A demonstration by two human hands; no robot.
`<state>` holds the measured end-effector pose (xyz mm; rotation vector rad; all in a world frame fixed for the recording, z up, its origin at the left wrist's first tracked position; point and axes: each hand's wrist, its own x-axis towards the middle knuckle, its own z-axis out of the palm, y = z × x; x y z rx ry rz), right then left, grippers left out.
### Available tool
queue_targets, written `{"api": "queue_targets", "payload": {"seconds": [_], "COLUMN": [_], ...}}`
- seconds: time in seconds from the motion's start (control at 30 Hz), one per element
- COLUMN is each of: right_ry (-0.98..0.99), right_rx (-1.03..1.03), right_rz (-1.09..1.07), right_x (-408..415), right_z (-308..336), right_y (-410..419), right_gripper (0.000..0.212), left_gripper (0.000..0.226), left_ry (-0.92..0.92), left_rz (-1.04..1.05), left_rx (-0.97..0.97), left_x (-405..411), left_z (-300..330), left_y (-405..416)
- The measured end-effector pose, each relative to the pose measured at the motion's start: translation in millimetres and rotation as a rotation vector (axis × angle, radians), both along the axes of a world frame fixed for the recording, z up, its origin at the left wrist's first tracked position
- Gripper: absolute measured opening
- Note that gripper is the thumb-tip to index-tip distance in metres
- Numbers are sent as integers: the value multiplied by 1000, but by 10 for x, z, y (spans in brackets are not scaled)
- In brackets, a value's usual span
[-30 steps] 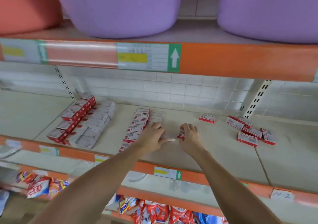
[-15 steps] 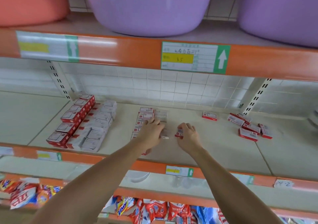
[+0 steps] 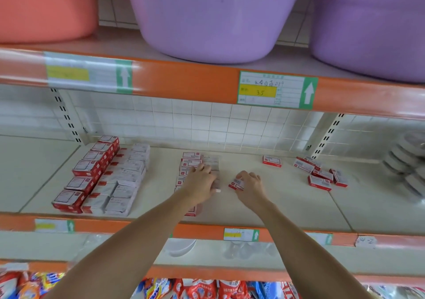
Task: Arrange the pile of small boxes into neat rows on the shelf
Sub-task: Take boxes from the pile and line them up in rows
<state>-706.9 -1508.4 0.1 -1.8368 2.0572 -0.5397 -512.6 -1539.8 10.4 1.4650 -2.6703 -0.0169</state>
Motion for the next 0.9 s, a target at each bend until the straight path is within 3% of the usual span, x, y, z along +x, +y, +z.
{"api": "queue_targets", "payload": {"seconds": [0.1,0.23,0.5,0.73,0.9], "right_ry": [-12,-51,-30,99,125], "right_rx": [-109,-142,-270,-342,-356], "right_rz": [-46,73,398,553,608], "right_x": [54,264,867,1174,1308], "right_z": [66,197,192,96,51], "right_y": [-21,-63,111,359,426], "right_gripper": [36,31,26,33,26], "left_gripper": [37,45,43,43,41], "left_ry": [103,201,253,213,205], "left_rz": [-20,32,165,179,173], "left_rx": [64,56,102,120,109], "left_x": [130,405,860,1009,1036], "left_z": [60,134,121,50,76], "left_y": [-95,-216,-311,-273,-192]}}
